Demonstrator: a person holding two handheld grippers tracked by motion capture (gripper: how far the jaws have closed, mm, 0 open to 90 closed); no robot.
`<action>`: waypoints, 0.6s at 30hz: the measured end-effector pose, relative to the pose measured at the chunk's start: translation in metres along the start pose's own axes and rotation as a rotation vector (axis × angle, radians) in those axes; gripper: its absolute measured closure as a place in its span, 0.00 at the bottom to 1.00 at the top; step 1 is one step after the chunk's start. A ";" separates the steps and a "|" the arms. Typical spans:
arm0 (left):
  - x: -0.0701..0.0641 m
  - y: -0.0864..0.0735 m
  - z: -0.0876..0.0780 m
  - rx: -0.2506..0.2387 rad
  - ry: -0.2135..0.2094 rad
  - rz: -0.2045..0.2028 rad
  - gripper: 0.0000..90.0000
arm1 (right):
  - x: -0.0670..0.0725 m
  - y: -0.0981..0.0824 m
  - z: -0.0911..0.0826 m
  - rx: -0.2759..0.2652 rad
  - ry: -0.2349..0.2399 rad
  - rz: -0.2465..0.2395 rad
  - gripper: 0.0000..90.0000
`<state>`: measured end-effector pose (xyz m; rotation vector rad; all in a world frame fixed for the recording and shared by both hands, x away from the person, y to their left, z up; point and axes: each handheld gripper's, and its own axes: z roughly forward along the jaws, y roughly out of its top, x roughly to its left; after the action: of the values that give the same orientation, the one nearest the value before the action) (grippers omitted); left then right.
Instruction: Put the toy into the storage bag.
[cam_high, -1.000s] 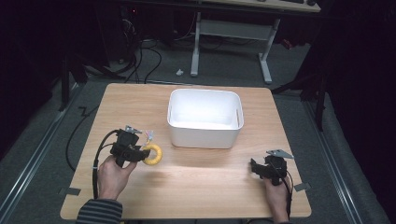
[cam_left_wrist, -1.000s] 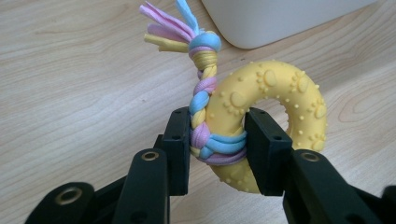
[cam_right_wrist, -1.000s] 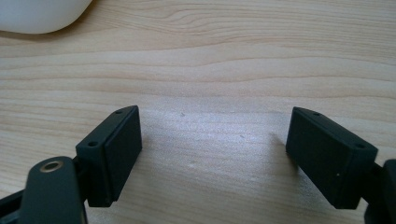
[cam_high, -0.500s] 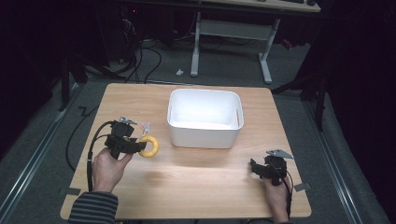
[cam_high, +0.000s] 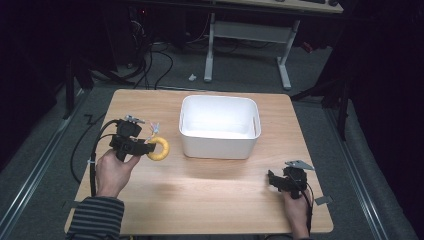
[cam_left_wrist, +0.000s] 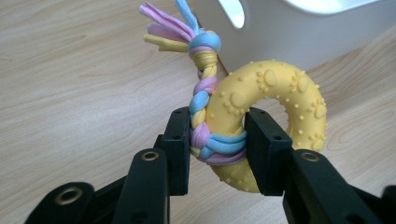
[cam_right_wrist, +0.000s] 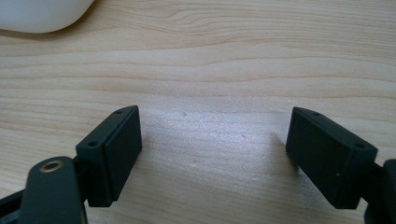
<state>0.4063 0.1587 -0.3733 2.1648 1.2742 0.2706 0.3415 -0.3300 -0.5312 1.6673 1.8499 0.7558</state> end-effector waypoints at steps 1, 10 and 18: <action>0.000 0.002 -0.001 -0.004 -0.004 -0.002 0.70 | 0.000 0.000 0.000 0.000 0.000 0.000 0.20; -0.002 0.022 -0.010 -0.023 -0.014 0.009 0.70 | 0.000 0.000 0.000 -0.001 0.000 -0.001 0.20; -0.008 0.042 -0.016 -0.025 -0.020 0.034 0.70 | 0.000 0.000 0.000 -0.001 0.000 -0.001 0.20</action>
<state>0.4255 0.1431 -0.3349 2.1641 1.2175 0.2763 0.3415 -0.3300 -0.5313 1.6659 1.8503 0.7559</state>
